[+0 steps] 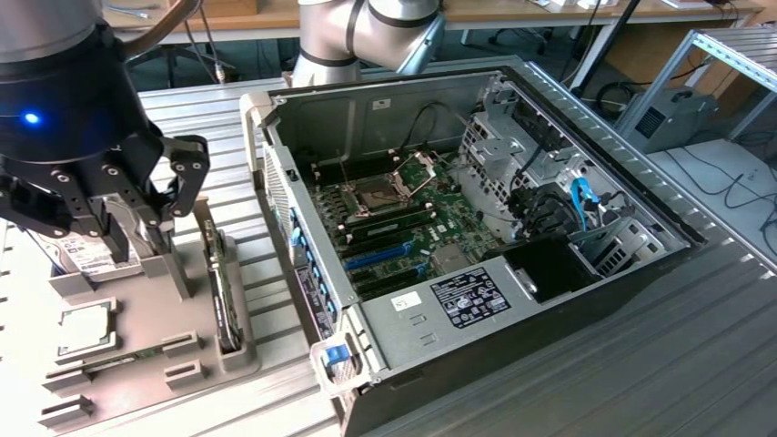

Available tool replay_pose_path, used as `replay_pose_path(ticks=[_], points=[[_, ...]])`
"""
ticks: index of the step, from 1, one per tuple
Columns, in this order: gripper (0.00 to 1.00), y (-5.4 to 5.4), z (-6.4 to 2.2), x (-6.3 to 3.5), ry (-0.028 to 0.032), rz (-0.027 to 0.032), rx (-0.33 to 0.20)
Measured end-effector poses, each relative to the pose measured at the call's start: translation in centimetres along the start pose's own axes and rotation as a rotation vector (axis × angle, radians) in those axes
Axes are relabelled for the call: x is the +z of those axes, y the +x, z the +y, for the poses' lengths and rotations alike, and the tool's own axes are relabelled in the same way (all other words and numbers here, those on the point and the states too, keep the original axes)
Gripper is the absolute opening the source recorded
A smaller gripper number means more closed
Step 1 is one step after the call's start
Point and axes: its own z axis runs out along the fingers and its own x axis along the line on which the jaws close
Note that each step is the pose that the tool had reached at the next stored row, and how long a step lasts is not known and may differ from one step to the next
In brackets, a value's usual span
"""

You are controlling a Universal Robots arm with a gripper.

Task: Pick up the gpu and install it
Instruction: 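Pick up the gpu and move the gpu toward the slot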

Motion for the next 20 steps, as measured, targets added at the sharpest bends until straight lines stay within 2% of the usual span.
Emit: replay_pose_path(ticks=[20], points=[[0.36,-0.35,0.03,0.38,0.0000,0.0000,0.000]])
